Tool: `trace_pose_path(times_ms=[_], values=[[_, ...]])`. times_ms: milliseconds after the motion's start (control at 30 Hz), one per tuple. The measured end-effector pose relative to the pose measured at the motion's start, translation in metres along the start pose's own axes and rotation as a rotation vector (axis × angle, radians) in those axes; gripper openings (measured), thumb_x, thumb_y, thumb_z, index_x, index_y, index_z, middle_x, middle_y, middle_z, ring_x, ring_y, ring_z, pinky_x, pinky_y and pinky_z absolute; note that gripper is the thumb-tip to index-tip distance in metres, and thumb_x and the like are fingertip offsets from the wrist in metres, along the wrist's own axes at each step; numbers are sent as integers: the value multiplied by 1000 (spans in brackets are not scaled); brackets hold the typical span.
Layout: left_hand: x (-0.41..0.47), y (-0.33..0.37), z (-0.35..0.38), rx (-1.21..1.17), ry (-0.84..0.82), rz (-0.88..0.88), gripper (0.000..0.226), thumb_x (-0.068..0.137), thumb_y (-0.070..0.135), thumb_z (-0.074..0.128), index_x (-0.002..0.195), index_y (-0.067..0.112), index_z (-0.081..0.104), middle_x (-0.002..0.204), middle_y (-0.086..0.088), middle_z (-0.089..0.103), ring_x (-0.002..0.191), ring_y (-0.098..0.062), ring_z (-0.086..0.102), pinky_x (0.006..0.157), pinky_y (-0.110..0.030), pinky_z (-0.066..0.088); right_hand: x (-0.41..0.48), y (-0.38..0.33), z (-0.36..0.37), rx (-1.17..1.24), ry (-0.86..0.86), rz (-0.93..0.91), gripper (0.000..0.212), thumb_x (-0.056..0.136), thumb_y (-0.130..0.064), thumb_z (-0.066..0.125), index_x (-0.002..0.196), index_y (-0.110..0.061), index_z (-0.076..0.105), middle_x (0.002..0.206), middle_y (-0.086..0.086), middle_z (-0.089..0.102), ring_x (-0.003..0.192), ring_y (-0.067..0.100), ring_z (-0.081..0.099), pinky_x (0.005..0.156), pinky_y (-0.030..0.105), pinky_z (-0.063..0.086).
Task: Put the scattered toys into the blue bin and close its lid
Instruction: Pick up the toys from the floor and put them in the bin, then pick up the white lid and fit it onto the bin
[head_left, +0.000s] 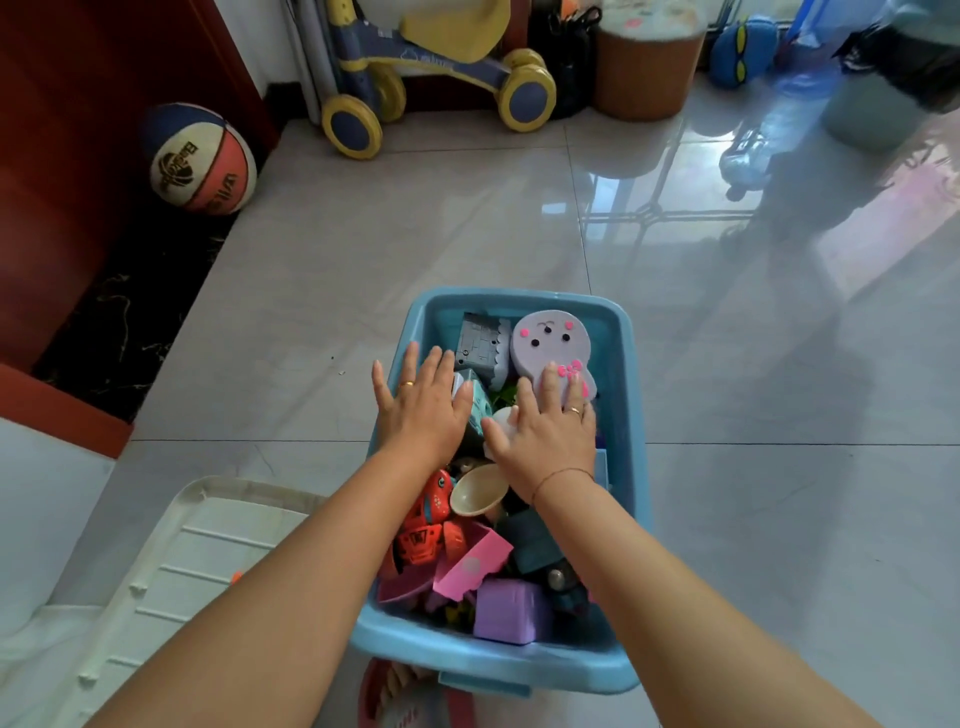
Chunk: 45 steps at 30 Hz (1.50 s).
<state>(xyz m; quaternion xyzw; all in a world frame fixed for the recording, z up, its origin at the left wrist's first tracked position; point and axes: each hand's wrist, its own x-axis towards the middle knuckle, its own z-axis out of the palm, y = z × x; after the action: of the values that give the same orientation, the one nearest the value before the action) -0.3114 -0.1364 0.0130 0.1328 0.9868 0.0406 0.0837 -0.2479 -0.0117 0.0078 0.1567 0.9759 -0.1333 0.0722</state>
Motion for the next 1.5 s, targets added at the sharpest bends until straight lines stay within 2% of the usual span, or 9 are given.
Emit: trace_pose_path(times_ms=[333, 533, 667, 767, 867, 967, 1067, 1300, 1500], values=[[-24, 1, 2, -19, -5, -36, 64, 96, 55, 12, 151, 23, 2, 161, -3, -4, 147, -23, -12, 117, -51, -7, -26, 15, 6, 127, -31, 3, 76, 90, -62, 22, 150, -21, -2, 160, 1, -6, 147, 20, -7, 119, 43, -5], [-83, -30, -3, -247, 105, 13, 69, 88, 63, 8, 150, 32, 4, 158, 7, -11, 146, -14, -12, 116, -45, -9, -88, 38, 3, 89, 265, -78, 69, 86, -55, 25, 142, -18, 38, 152, 10, 32, 143, 28, 26, 115, 39, -3], [-156, -23, 27, -283, -68, 471, 64, 92, 60, 19, 148, 29, 27, 158, 10, 9, 147, -9, 5, 119, -42, 13, -133, 38, 17, 53, -12, -167, 80, 80, -60, 6, 150, -21, 14, 158, 3, 17, 145, 21, 20, 118, 37, 9], [-172, -27, 29, -454, -98, 454, 38, 92, 49, 35, 116, 29, 57, 151, 11, 32, 141, -6, 24, 116, -39, 23, -150, 35, 20, 175, -156, -113, 92, 67, -68, -6, 149, -25, -8, 160, -3, -2, 146, 14, 10, 118, 35, 7], [-176, -28, 29, -336, -106, 486, 28, 91, 44, 31, 91, 27, 54, 154, 5, 26, 143, -12, 20, 114, -44, 22, -160, 30, 18, 186, -200, -29, 98, 65, -80, -6, 149, -29, -7, 160, -4, -1, 145, 16, 13, 118, 40, 9], [-180, -19, 32, -142, -179, 419, 49, 86, 45, 21, 119, 22, 47, 159, 4, -5, 144, -5, -14, 118, -40, 2, -155, 24, 19, 81, -192, -1, 82, 83, -70, 16, 149, -27, -2, 159, 4, 10, 143, 24, 18, 116, 44, 13], [-174, -10, 31, -9, -226, 352, 78, 82, 65, 9, 151, 26, 7, 157, 4, -22, 141, -9, -26, 117, -36, -13, -149, 26, 18, 51, -178, -24, 76, 90, -59, 31, 150, -26, -3, 157, 6, 14, 143, 26, 16, 116, 45, 10], [-184, -3, 4, -112, -364, 274, 78, 86, 72, 15, 150, 33, -8, 157, 7, -23, 144, -12, -21, 117, -43, -13, -160, 40, 11, 71, -183, -116, 78, 91, -52, 38, 148, -31, -11, 160, 4, 2, 147, 22, 0, 118, 47, -1], [-202, -51, -16, -113, -206, 65, 124, 48, 94, -17, 151, 28, -1, 160, 2, -6, 147, -16, -7, 117, -42, -4, -175, 50, 1, 46, -204, -144, 83, 88, -46, 48, 149, -32, -7, 159, 1, 3, 147, 20, 0, 117, 51, -2]])
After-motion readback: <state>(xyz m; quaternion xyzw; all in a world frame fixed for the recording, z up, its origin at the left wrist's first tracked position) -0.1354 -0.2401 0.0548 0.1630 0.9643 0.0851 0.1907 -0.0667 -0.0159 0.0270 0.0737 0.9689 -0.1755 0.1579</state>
